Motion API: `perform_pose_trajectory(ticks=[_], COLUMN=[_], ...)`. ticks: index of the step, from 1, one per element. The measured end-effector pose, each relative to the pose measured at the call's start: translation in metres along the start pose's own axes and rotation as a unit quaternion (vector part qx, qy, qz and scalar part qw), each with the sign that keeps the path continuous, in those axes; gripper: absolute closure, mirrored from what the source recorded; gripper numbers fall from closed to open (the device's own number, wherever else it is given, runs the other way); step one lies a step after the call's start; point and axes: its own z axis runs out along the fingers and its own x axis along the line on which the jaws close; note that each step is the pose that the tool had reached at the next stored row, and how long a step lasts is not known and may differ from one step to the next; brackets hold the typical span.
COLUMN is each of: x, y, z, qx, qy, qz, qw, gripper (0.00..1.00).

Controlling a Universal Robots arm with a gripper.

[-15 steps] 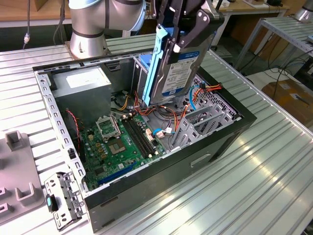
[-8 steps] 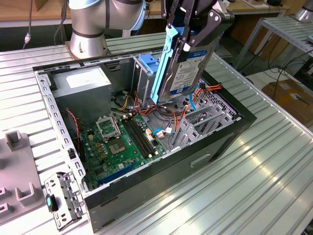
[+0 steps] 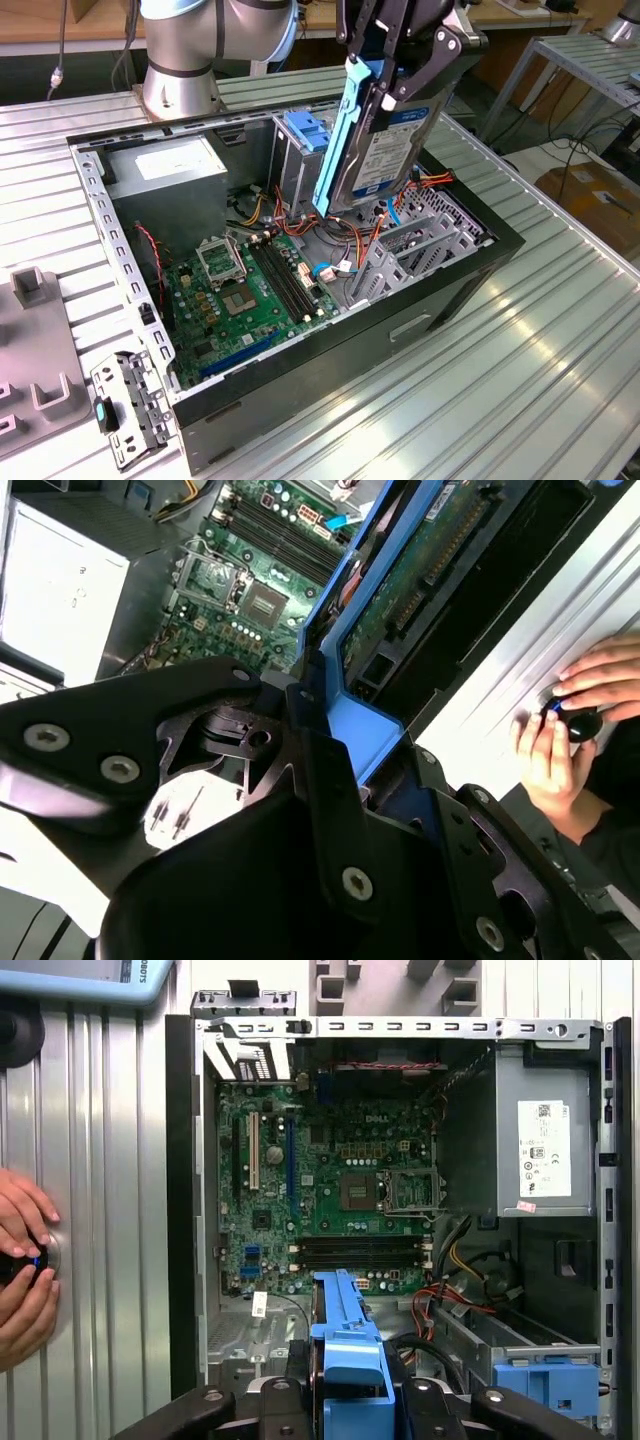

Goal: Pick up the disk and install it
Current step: 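Insert the disk into the insertion slot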

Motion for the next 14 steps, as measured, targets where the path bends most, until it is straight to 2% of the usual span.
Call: perform_pose_trajectory(ticks=[5, 8, 10, 14], x=[0.0022, 0.0075, 0.0148, 0.0186], y=[-0.0001, -0.0002, -0.0010, -0.0119], z=[0.0000, 0.0004, 0.0016, 0.0039], qx=[0.0000, 0.0000, 0.0000, 0.0000], qy=[0.0000, 0.0000, 0.0000, 0.0000], qz=[0.000, 0.000, 0.000, 0.000], qw=[1.00000, 1.00000, 1.00000, 1.00000], gripper=[0.63, 0.63, 0.63, 0.63])
